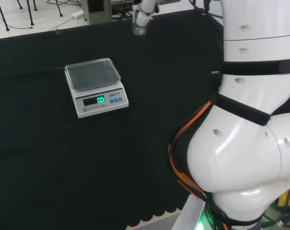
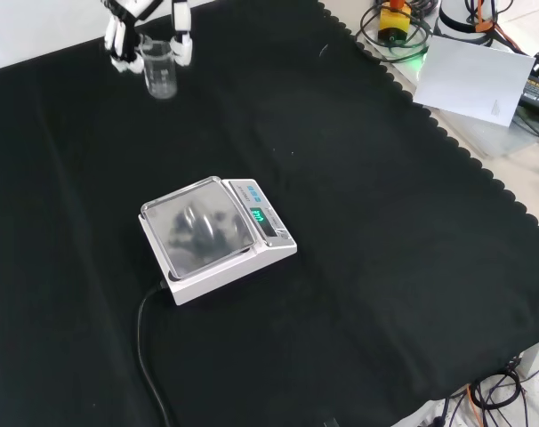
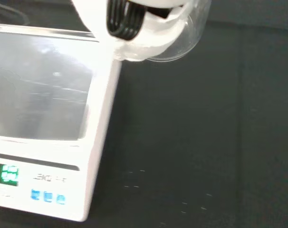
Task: Put the beaker on the electronic balance.
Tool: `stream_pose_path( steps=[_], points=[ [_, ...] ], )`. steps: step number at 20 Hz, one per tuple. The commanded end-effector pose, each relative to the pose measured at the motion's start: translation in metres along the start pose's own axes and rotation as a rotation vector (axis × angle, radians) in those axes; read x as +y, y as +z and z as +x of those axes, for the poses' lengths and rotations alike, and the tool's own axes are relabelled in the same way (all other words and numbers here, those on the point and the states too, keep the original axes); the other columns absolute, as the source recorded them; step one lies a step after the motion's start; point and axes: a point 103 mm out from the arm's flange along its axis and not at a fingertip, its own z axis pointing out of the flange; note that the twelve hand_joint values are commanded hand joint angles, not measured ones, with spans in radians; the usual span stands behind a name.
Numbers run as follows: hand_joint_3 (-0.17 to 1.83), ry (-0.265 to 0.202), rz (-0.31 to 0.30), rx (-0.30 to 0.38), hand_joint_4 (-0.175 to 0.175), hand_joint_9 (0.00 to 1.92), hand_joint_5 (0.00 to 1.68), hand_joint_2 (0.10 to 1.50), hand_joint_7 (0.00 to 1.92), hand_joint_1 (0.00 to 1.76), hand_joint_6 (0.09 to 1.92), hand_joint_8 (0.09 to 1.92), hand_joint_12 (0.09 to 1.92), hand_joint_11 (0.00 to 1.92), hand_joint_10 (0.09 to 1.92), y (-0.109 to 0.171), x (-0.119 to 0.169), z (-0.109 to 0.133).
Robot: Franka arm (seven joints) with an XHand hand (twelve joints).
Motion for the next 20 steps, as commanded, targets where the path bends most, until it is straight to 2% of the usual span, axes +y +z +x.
stream_pose_path(
  steps=[1, 10, 20],
  points=[
    [0.01, -0.108, 0.012, -0.006, -0.175, 1.07, 0.85, 1.17, 0.88, 1.24, 1.21, 1.21, 1.0, 1.09, 1.08, 0.005, 0.022, 0.049],
    [0.01, -0.206, 0.018, -0.023, -0.175, 1.08, 0.86, 1.17, 0.88, 1.24, 1.2, 1.21, 1.0, 1.1, 1.07, 0.014, 0.043, 0.094],
    [0.01, -0.284, 0.046, -0.049, -0.175, 1.09, 0.86, 1.16, 0.89, 1.24, 1.19, 1.2, 1.0, 1.1, 1.07, 0.034, 0.067, 0.136]
  ],
)
